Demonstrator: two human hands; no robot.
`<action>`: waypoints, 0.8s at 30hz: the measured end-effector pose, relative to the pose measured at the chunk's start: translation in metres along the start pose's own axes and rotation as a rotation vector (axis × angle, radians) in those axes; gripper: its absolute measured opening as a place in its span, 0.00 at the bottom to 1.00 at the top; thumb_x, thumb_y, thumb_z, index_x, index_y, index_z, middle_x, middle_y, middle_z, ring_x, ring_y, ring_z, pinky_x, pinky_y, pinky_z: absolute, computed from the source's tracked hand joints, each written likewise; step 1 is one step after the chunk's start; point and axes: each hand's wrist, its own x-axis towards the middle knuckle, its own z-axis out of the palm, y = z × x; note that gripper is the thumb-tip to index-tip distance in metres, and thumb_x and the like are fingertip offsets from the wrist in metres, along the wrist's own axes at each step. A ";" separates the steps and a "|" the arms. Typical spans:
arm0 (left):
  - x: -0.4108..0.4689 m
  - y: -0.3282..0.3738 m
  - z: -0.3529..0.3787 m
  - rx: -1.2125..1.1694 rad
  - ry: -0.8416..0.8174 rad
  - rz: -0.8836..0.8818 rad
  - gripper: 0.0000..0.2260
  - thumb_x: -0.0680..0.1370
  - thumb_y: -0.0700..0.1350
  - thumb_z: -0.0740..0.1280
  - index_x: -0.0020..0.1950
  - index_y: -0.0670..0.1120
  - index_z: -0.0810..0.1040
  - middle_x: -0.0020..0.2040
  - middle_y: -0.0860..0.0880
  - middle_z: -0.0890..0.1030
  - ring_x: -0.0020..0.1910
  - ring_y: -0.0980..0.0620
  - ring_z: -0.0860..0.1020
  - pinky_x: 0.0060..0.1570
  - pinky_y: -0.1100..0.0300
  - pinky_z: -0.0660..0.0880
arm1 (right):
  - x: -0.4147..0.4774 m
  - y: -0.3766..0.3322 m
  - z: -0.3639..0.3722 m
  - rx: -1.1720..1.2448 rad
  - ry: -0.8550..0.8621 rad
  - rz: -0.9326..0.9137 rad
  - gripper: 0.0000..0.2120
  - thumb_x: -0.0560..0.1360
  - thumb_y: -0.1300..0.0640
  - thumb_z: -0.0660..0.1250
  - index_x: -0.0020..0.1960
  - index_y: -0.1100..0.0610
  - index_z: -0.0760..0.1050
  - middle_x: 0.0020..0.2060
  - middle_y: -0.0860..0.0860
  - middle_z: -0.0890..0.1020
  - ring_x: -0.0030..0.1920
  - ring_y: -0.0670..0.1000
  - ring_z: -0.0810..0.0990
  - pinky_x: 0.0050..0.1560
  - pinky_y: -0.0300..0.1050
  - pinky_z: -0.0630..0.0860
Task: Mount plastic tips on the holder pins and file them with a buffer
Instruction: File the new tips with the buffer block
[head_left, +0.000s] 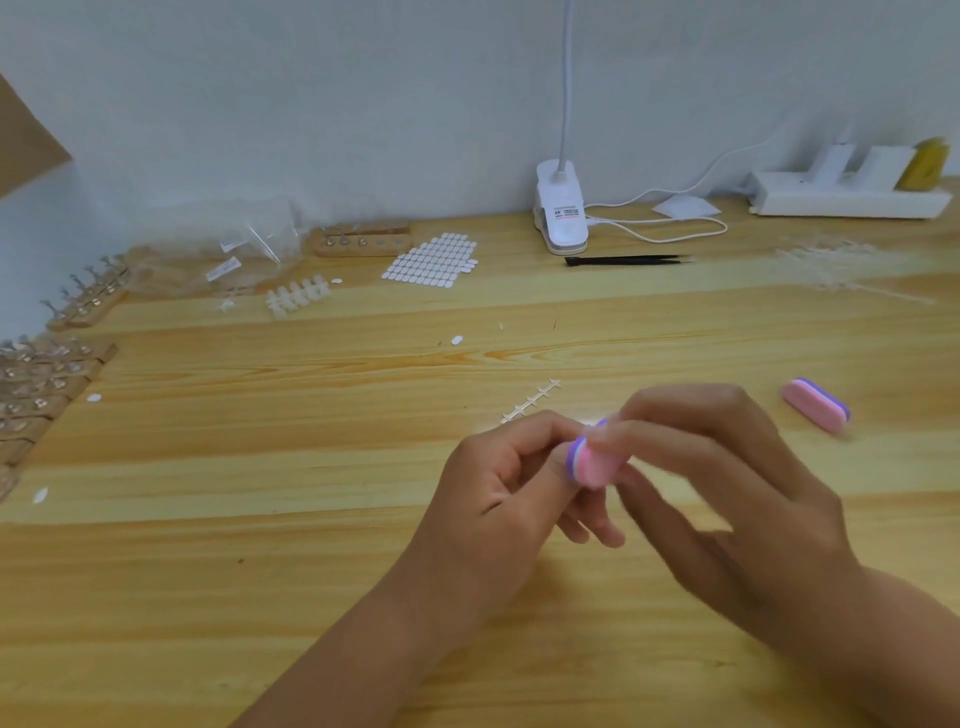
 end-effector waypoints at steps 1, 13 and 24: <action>0.000 0.000 0.000 -0.002 0.000 0.006 0.08 0.80 0.44 0.64 0.45 0.45 0.81 0.33 0.47 0.81 0.34 0.47 0.83 0.36 0.57 0.78 | -0.001 -0.003 0.002 0.006 -0.004 -0.028 0.14 0.77 0.70 0.68 0.59 0.57 0.80 0.52 0.53 0.79 0.53 0.50 0.78 0.58 0.41 0.74; 0.000 -0.002 -0.001 0.005 0.020 -0.003 0.10 0.80 0.41 0.61 0.45 0.43 0.80 0.31 0.50 0.80 0.34 0.46 0.84 0.36 0.58 0.77 | 0.000 0.011 -0.005 -0.044 -0.028 -0.013 0.14 0.76 0.71 0.68 0.58 0.58 0.80 0.50 0.55 0.80 0.52 0.52 0.79 0.56 0.44 0.75; 0.001 -0.002 -0.002 -0.016 0.004 -0.010 0.10 0.81 0.42 0.60 0.44 0.44 0.80 0.32 0.50 0.79 0.35 0.45 0.84 0.36 0.58 0.77 | 0.002 0.016 -0.009 -0.037 -0.019 0.053 0.15 0.75 0.70 0.69 0.59 0.58 0.77 0.50 0.55 0.80 0.51 0.52 0.80 0.53 0.49 0.77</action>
